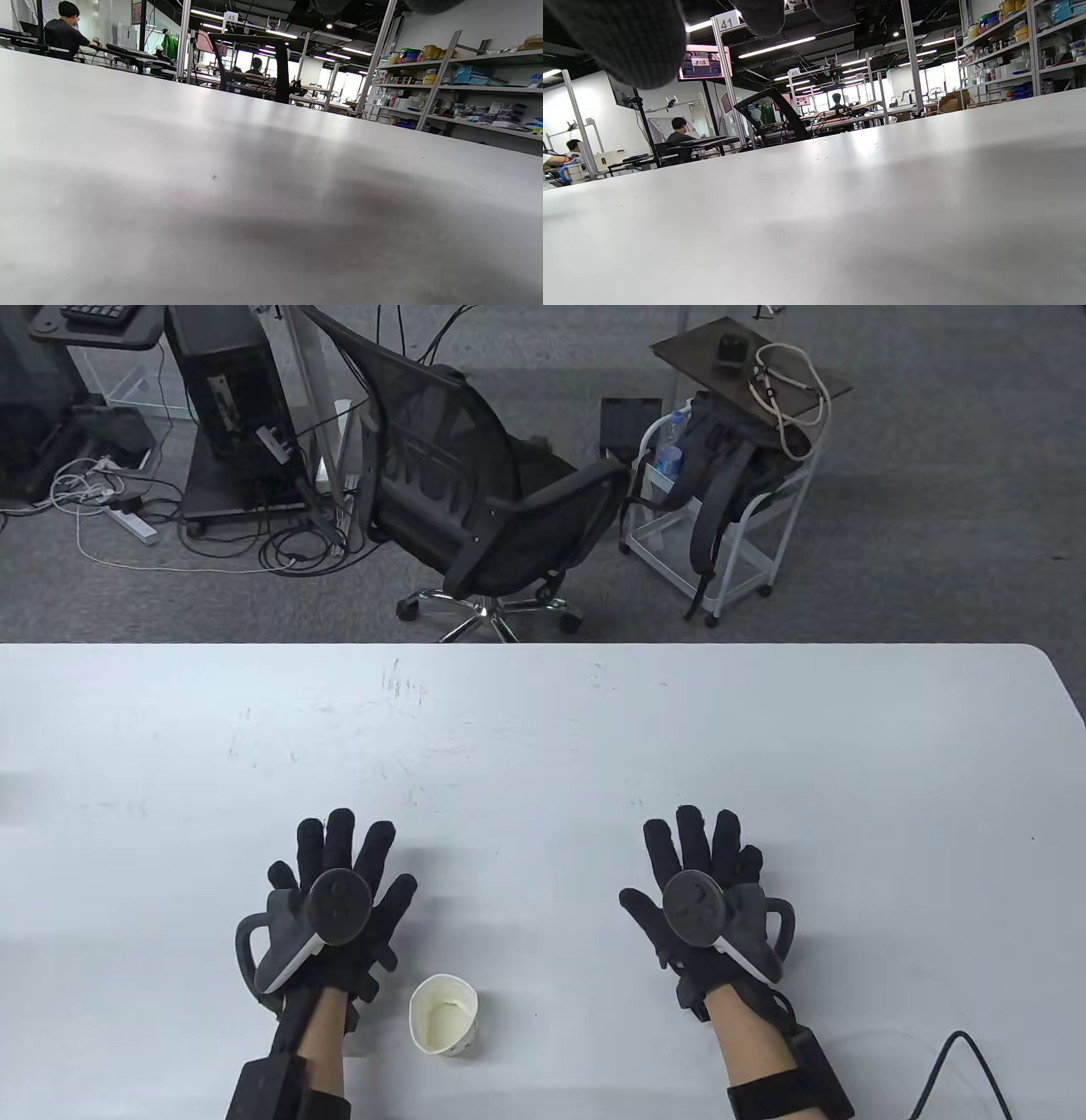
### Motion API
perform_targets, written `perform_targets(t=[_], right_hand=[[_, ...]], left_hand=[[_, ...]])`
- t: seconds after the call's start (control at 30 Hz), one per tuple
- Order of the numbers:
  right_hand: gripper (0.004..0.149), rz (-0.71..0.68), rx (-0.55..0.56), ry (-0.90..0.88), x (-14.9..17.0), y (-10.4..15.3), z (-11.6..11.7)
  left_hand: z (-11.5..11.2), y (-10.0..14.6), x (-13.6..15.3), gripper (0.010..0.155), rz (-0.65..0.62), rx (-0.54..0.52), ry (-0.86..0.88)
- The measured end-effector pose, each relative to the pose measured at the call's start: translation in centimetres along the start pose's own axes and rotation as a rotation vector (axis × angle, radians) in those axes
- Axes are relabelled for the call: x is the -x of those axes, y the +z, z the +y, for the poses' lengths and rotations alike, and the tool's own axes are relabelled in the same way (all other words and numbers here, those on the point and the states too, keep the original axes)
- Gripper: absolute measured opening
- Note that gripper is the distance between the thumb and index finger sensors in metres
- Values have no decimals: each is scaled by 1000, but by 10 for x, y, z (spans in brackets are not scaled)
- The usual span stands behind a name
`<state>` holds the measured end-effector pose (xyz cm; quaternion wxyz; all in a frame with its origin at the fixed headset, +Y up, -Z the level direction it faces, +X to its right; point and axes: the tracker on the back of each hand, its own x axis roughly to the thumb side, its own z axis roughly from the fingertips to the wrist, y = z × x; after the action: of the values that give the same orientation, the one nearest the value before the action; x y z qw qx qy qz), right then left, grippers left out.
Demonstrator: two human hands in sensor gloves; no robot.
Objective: Squeeze empty paper cup to crush flat
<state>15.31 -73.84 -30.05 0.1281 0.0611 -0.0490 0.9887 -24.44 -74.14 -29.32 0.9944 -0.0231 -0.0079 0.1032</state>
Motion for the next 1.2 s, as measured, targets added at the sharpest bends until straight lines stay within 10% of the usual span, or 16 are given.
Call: perform_targets(t=[0.53,0.8,1.2], right_hand=[[82,-9,-10,-27,-1,-4,-1],[82,21,-62,-59,9,-7,6],[81,21,-128,-53,9,-8,14]], left_hand=[[17,11,-38,77,-223,49,11],[22,24,-61,83,-263,453,66],[10,34,-95,99,-300,568,-98]])
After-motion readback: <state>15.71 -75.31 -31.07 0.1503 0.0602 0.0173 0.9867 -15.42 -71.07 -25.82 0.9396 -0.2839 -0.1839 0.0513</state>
